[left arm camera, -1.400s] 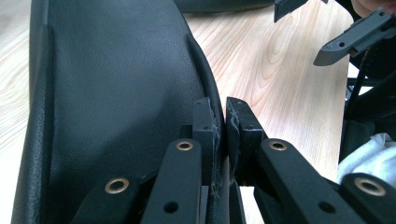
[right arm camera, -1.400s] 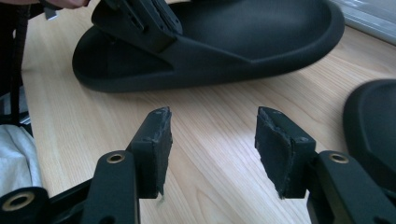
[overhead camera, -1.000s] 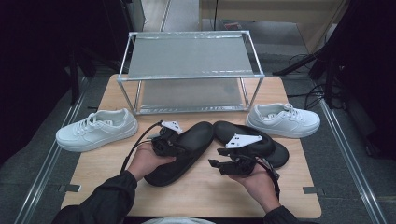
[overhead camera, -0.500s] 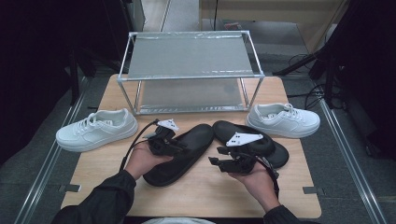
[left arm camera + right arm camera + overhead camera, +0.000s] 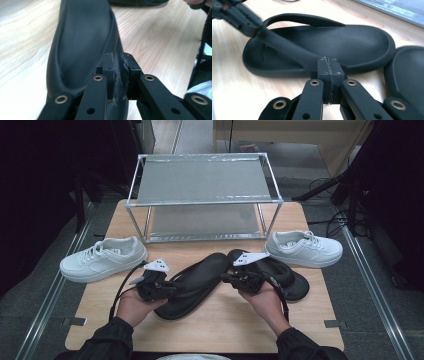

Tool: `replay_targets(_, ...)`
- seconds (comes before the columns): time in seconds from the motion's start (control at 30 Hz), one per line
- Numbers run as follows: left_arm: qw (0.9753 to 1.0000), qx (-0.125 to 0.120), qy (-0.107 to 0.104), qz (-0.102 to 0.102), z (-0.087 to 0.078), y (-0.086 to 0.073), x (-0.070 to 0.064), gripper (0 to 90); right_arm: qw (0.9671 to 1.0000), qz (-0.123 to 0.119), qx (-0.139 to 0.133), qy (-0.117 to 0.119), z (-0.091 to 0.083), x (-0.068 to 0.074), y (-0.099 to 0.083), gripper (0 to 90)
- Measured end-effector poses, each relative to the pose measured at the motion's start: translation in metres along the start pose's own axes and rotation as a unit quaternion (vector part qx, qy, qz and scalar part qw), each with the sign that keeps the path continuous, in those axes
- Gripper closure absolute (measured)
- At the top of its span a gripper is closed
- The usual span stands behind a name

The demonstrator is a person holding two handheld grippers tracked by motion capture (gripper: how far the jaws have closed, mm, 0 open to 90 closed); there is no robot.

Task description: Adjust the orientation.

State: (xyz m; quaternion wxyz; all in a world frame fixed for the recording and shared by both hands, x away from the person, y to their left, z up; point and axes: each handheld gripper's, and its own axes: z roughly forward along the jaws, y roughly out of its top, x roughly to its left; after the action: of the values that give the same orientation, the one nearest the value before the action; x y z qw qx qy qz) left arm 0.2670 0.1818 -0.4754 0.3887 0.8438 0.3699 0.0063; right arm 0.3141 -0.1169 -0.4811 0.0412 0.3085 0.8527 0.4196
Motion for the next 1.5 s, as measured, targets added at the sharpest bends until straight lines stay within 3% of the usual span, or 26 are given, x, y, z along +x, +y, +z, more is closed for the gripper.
replay_targets(0.13, 0.9999, -0.005, 0.005, -0.013, -0.002, -0.009, -0.001, 87.9, 0.9999, -0.009, 0.004, 0.008, 0.014, -0.003, 0.008, 90.0)
replay_targets(0.27, 0.9997, 0.008, 0.006, -0.021, 0.004, -0.018, -0.003, 88.4, 0.9997, -0.021, 0.013, 0.008, 0.03, -0.009, 0.016, 90.0)
replay_targets(0.4, 0.9995, 0.02, 0.011, -0.024, 0.015, -0.022, -0.003, 88.4, 0.9993, -0.016, 0.032, 0.011, 0.045, -0.014, 0.019, 90.0)
replay_targets(0.53, 0.9996, 0.014, 0.011, -0.023, 0.017, -0.024, -0.002, 89.2, 0.9984, -0.023, 0.05, 0.015, 0.054, -0.011, 0.019, 90.0)
replay_targets(0.7, 0.9994, 0.019, 0.029, -0.008, 0.015, -0.025, -0.003, 89.4, 0.9981, -0.023, 0.053, 0.018, 0.056, -0.01, 0.02, 90.0)
replay_targets(0.83, 0.9988, 0.024, 0.041, -0.009, 0.012, -0.026, 0.0, 89.5, 0.9976, -0.029, 0.06, 0.019, 0.058, -0.004, 0.019, 90.0)
replay_targets(0.93, 0.9983, 0.021, 0.051, -0.022, 0.009, -0.027, 0.006, 89.4, 0.9967, -0.032, 0.069, 0.027, 0.062, 0.0, 0.018, 90.0)
replay_targets(1.07, 0.9982, 0.014, 0.049, -0.031, 0.007, -0.028, 0.011, 89.3, 0.9959, -0.043, 0.074, 0.028, 0.064, 0.005, 0.018, 90.0)
replay_targets(1.5, 0.9981, 0.005, 0.043, -0.043, 0.01, -0.024, 0.022, 88.6, 0.9961, -0.026, 0.077, 0.036, 0.061, 0.008, 0.014, 90.0)
